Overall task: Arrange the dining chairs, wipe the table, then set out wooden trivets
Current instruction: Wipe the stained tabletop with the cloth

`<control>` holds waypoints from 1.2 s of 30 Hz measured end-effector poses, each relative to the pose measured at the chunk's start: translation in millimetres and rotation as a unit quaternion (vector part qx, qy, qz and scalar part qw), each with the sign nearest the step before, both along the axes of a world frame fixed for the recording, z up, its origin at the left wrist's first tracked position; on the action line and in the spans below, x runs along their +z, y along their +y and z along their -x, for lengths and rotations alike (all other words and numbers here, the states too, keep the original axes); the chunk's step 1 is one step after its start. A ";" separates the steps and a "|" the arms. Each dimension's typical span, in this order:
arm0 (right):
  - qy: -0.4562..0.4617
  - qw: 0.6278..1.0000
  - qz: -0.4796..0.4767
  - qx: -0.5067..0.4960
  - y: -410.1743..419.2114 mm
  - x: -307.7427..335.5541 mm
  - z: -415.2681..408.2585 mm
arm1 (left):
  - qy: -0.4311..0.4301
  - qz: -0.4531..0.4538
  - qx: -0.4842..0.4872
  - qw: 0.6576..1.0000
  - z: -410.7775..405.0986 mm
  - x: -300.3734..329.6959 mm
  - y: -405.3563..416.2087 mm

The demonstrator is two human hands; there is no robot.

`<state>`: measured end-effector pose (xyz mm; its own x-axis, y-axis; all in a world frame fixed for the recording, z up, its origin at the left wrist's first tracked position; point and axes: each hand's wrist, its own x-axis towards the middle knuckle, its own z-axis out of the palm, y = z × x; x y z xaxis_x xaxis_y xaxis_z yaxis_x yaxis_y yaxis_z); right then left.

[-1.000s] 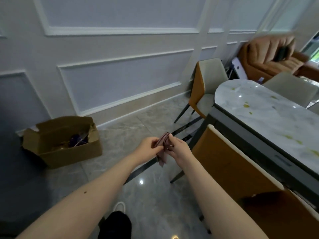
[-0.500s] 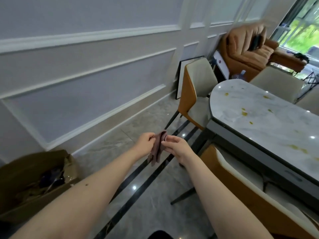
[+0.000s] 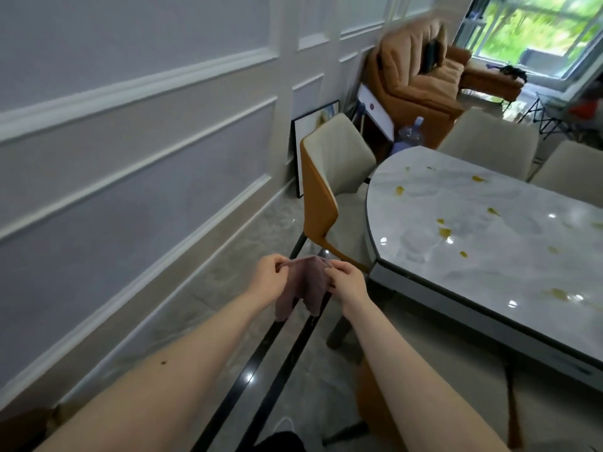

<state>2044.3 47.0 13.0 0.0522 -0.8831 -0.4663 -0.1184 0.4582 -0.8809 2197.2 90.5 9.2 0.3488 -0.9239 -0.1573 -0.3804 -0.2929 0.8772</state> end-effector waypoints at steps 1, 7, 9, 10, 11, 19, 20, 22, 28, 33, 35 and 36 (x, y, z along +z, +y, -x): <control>0.001 1.000 0.003 -0.020 -19.0 -0.3 1.4 | -0.008 -0.001 -0.003 1.000 -0.1 3.2 -20.5; 0.002 0.993 0.019 -0.113 -111.1 -3.2 19.6 | -0.027 0.022 -0.020 0.999 20.0 12.8 -124.8; 0.002 0.989 0.022 -0.143 -132.1 -3.8 28.5 | -0.033 0.029 -0.030 0.999 29.4 12.9 -150.3; 0.005 0.987 0.023 -0.158 -143.2 -4.8 33.5 | -0.034 0.032 -0.040 0.998 33.5 11.5 -165.2; 0.005 0.984 0.024 -0.175 -156.3 -6.2 39.0 | -0.032 0.033 -0.054 0.997 37.7 9.8 -182.5; 0.019 0.959 0.034 -0.281 -244.1 -10.2 69.8 | -0.095 0.043 -0.181 0.978 59.5 -2.0 -308.9; 0.025 0.954 0.033 -0.297 -257.1 -10.7 71.7 | -0.087 0.042 -0.200 0.975 61.9 -2.7 -327.6; 0.040 0.943 0.027 -0.329 -281.5 -11.5 75.4 | -0.078 0.039 -0.236 0.968 65.7 -7.0 -363.1; 0.084 0.912 0.025 -0.401 -331.4 -14.9 90.4 | -0.031 0.030 -0.275 0.961 84.0 -11.1 -431.9; 0.117 0.891 0.020 -0.438 -374.5 -30.7 107.5 | -0.013 0.009 -0.282 0.959 108.1 -24.5 -477.0; 0.125 0.887 0.017 -0.445 -392.2 -35.9 115.3 | -0.008 0.007 -0.277 0.961 116.6 -29.2 -495.8; 0.135 0.884 0.018 -0.448 -399.6 -37.5 118.7 | -0.006 0.006 -0.277 0.961 120.6 -32.5 -504.5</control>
